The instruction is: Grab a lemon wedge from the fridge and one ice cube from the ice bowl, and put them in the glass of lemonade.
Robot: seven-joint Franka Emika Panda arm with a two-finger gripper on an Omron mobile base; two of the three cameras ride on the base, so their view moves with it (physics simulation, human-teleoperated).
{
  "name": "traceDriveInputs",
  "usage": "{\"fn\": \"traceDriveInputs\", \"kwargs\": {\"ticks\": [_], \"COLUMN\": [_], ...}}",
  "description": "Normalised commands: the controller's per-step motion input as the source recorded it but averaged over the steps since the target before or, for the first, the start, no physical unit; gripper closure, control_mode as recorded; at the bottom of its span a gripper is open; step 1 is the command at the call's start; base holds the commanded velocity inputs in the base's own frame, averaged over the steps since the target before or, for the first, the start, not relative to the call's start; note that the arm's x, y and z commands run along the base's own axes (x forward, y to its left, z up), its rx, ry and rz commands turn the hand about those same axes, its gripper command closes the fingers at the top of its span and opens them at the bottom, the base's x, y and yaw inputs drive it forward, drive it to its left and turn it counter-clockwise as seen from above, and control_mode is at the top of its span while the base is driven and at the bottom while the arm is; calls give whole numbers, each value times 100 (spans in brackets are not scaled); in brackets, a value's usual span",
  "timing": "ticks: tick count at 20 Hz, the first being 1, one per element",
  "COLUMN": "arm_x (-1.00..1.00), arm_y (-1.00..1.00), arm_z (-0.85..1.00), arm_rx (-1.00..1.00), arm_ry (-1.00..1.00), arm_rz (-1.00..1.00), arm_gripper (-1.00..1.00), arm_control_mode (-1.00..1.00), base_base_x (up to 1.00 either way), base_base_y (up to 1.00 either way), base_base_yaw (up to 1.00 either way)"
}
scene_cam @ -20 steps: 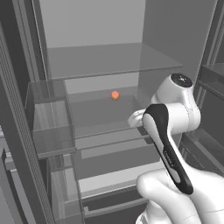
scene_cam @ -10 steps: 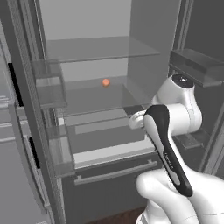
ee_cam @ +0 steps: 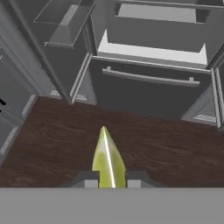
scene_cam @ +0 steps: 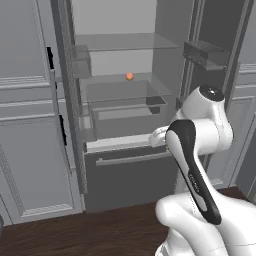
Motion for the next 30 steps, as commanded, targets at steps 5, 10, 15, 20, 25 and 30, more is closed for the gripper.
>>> {"fn": "traceDriveInputs", "kwargs": {"ticks": [5, 10, 15, 20, 25, 30], "arm_x": [0, 0, 0, 0, 0, 0], "arm_y": [0, 0, 0, 0, 0, 0], "arm_z": [0, 0, 0, 0, 0, 0], "arm_rx": [0, 0, 0, 0, 0, 0], "arm_ry": [0, 0, 0, 0, 0, 0], "arm_rz": [0, 0, 0, 0, 0, 0], "arm_gripper": [100, 100, 100, 100, 100, 100], "arm_control_mode": [100, 100, 100, 100, 100, 100], "base_base_x": [-82, -40, 71, 100, 91, 72], "base_base_y": [86, 91, 14, -41, -17, 17], "base_base_yaw": [55, 69, 45, 24, 9, 0]}}
